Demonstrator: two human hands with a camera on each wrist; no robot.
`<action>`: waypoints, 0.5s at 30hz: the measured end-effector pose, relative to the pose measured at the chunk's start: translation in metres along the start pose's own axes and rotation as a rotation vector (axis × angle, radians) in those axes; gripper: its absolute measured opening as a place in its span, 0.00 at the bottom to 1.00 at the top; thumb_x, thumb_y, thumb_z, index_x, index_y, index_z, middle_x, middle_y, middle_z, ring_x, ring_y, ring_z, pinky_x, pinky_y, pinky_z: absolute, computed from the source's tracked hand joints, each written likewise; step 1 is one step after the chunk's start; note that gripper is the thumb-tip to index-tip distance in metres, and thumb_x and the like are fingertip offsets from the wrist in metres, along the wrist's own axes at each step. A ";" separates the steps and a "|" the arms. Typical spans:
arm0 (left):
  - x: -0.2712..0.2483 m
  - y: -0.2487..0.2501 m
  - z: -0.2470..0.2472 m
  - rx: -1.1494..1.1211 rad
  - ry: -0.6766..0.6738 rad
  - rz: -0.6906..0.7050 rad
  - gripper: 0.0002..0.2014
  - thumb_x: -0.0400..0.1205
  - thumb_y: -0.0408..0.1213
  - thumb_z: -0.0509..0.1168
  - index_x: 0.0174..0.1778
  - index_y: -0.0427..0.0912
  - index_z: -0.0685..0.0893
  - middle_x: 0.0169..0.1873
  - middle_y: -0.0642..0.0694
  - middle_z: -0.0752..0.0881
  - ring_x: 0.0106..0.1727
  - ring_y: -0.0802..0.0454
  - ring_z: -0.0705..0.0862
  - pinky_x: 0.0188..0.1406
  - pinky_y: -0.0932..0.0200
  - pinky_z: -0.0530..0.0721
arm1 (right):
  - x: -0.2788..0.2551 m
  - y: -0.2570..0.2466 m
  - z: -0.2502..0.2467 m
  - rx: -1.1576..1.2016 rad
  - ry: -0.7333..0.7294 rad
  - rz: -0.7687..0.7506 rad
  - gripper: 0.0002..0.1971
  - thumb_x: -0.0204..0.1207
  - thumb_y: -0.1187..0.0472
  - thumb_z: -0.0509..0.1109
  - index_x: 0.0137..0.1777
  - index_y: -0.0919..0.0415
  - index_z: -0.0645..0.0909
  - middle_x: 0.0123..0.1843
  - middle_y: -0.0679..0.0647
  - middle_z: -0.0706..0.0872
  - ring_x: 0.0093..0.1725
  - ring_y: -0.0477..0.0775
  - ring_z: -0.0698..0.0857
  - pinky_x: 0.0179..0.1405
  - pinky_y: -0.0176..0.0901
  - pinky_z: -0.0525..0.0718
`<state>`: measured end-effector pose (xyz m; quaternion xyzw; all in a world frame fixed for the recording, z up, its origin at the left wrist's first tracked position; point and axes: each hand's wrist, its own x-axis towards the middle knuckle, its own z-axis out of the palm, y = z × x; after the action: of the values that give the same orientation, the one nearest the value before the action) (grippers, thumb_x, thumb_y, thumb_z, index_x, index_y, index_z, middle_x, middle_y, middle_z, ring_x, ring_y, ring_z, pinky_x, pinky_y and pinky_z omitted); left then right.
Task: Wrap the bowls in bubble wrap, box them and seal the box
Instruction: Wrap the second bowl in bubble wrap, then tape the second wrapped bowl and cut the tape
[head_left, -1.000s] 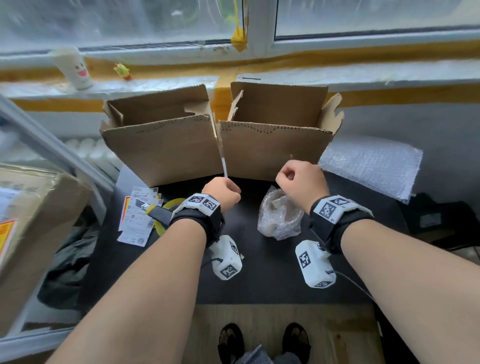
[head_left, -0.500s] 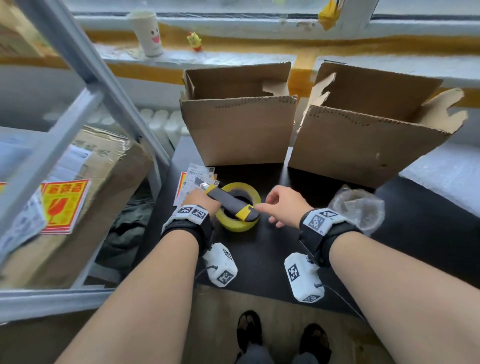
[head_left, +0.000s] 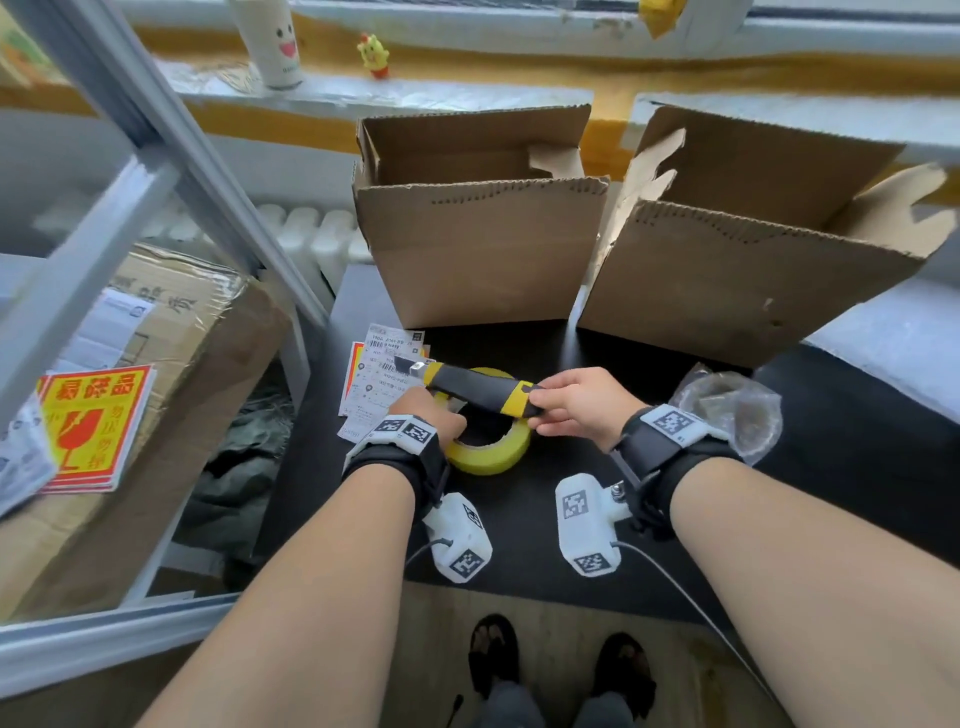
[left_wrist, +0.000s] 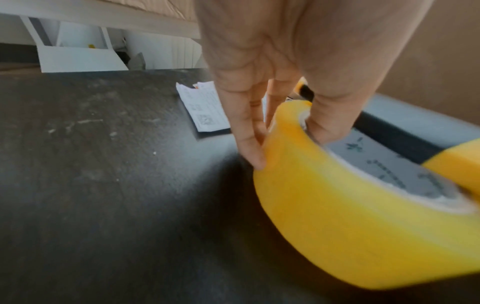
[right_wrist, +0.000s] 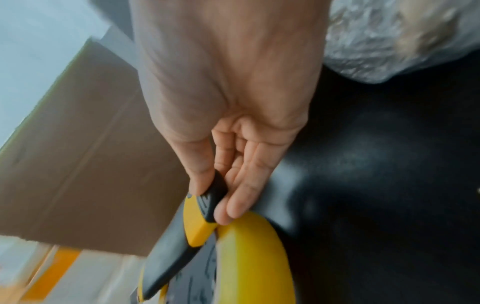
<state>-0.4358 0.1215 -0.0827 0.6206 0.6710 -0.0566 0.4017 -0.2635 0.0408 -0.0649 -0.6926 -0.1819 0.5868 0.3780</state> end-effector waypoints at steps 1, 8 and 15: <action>0.000 0.001 -0.001 0.003 -0.016 -0.002 0.07 0.71 0.37 0.67 0.39 0.38 0.77 0.42 0.36 0.87 0.42 0.37 0.88 0.50 0.43 0.89 | -0.001 -0.001 -0.005 0.072 0.015 -0.006 0.11 0.80 0.71 0.69 0.61 0.73 0.77 0.43 0.66 0.86 0.34 0.55 0.89 0.33 0.37 0.89; 0.002 0.013 -0.022 -0.033 -0.134 -0.038 0.24 0.50 0.34 0.64 0.44 0.32 0.80 0.39 0.34 0.86 0.41 0.36 0.87 0.52 0.44 0.87 | -0.001 0.005 -0.033 0.251 0.155 0.045 0.10 0.82 0.72 0.64 0.61 0.76 0.75 0.42 0.67 0.84 0.38 0.58 0.87 0.33 0.38 0.89; 0.000 0.017 -0.034 -0.110 -0.209 0.065 0.25 0.55 0.44 0.75 0.47 0.40 0.80 0.42 0.42 0.80 0.38 0.44 0.82 0.32 0.57 0.80 | 0.009 0.033 -0.032 0.047 0.292 0.099 0.03 0.80 0.73 0.67 0.45 0.67 0.77 0.40 0.64 0.84 0.35 0.56 0.88 0.28 0.38 0.89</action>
<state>-0.4367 0.1451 -0.0523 0.6098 0.6069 -0.0709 0.5048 -0.2375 0.0160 -0.0948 -0.7697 -0.0768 0.5016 0.3874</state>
